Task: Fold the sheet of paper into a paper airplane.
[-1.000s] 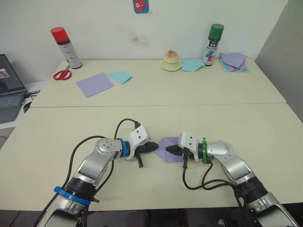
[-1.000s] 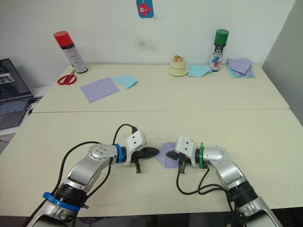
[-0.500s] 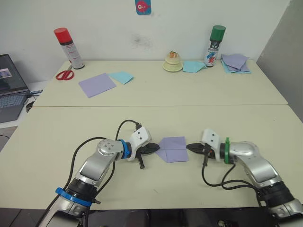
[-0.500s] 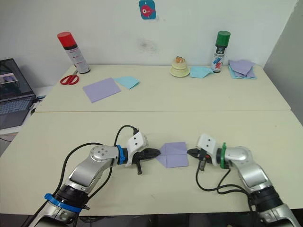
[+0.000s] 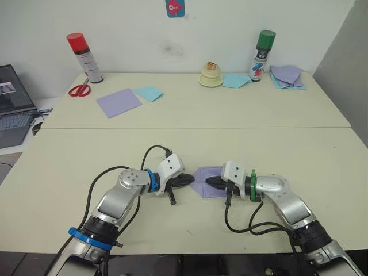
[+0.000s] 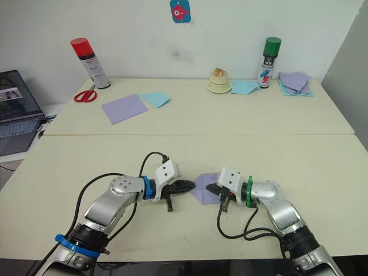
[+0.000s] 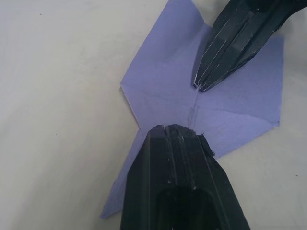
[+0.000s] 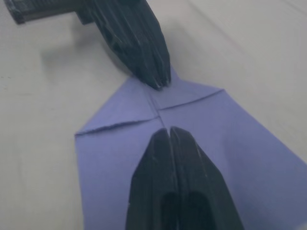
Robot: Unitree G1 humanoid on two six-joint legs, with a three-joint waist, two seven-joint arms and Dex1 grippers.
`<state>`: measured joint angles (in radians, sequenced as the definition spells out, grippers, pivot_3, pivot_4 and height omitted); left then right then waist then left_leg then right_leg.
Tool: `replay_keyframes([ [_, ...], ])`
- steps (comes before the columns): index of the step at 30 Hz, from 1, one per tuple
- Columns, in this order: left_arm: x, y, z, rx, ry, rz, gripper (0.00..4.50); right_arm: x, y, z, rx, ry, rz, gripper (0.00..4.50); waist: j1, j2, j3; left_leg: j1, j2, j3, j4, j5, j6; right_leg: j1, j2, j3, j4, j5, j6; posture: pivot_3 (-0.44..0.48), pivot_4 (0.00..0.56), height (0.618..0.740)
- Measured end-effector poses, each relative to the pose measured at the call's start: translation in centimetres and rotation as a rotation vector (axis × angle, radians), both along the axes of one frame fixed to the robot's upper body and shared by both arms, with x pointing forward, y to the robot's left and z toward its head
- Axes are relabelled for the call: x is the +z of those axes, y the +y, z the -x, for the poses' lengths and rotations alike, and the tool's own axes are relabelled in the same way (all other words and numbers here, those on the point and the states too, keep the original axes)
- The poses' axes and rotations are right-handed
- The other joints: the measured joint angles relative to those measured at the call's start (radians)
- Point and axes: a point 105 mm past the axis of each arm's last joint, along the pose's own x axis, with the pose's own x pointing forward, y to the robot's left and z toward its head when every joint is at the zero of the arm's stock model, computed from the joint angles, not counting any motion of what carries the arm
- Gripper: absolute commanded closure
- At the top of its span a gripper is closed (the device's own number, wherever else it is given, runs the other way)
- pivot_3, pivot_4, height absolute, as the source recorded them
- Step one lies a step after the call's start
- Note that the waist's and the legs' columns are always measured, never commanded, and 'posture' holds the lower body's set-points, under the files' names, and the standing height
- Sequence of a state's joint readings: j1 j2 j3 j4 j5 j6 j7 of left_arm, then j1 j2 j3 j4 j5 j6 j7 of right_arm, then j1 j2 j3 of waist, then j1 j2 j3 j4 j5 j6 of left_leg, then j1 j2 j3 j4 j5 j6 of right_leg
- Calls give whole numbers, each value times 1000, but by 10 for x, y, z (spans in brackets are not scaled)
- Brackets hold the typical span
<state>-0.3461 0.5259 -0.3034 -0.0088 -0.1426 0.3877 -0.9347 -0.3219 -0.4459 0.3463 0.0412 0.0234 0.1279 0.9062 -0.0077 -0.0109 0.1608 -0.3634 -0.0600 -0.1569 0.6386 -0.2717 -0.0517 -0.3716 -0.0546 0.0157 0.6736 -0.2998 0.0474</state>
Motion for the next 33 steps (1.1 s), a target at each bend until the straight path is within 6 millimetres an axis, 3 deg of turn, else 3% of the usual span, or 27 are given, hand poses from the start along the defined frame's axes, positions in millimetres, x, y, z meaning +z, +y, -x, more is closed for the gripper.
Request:
replay_keyframes([
  [4,7,-3,-1,-2,3,-2,4500,0,-1,-1,17,-34,23,4459,-1,-1,0,0,0,-1,0,0,0,0,0,0,0,0,0,0,150,740],
  [8,21,-23,-7,-11,2,58,4500,1,0,0,21,-39,21,4459,0,-2,1,-1,0,0,0,0,0,0,0,-1,0,0,0,0,150,740],
  [11,17,-24,-7,-19,1,37,4500,1,1,0,22,-37,18,4459,-2,-2,1,-1,0,0,0,0,0,-1,0,0,0,0,0,0,150,740],
  [13,6,-19,-6,-6,26,16,4500,1,1,0,21,-34,17,4459,-3,-2,1,-1,0,0,0,0,0,-1,1,0,0,0,0,0,150,740],
  [21,-1,8,0,22,6,-38,4500,-1,-1,-1,7,-11,16,4459,-3,-2,0,1,1,-1,0,0,0,0,0,1,0,0,0,0,150,740],
  [26,3,38,-3,100,-15,-71,4500,-1,-1,-1,3,-2,12,4459,-16,-1,-2,2,2,-1,-2,0,0,0,0,1,0,0,0,0,150,740],
  [29,8,42,-2,128,-26,-34,4500,1,-2,0,-4,37,-39,4459,-19,-2,-1,0,2,-1,-2,0,0,-1,0,1,0,0,0,0,150,740],
  [31,13,42,-4,163,-36,8,4500,5,-1,3,-9,100,-112,4099,-19,-2,4,-2,1,-1,-2,0,0,-2,0,1,0,0,-1,0,150,740],
  [33,29,38,-9,196,-80,79,3963,17,2,7,12,160,-200,3555,-19,-3,8,-6,1,-2,-2,0,0,-6,0,1,0,3,-6,0,150,740],
])
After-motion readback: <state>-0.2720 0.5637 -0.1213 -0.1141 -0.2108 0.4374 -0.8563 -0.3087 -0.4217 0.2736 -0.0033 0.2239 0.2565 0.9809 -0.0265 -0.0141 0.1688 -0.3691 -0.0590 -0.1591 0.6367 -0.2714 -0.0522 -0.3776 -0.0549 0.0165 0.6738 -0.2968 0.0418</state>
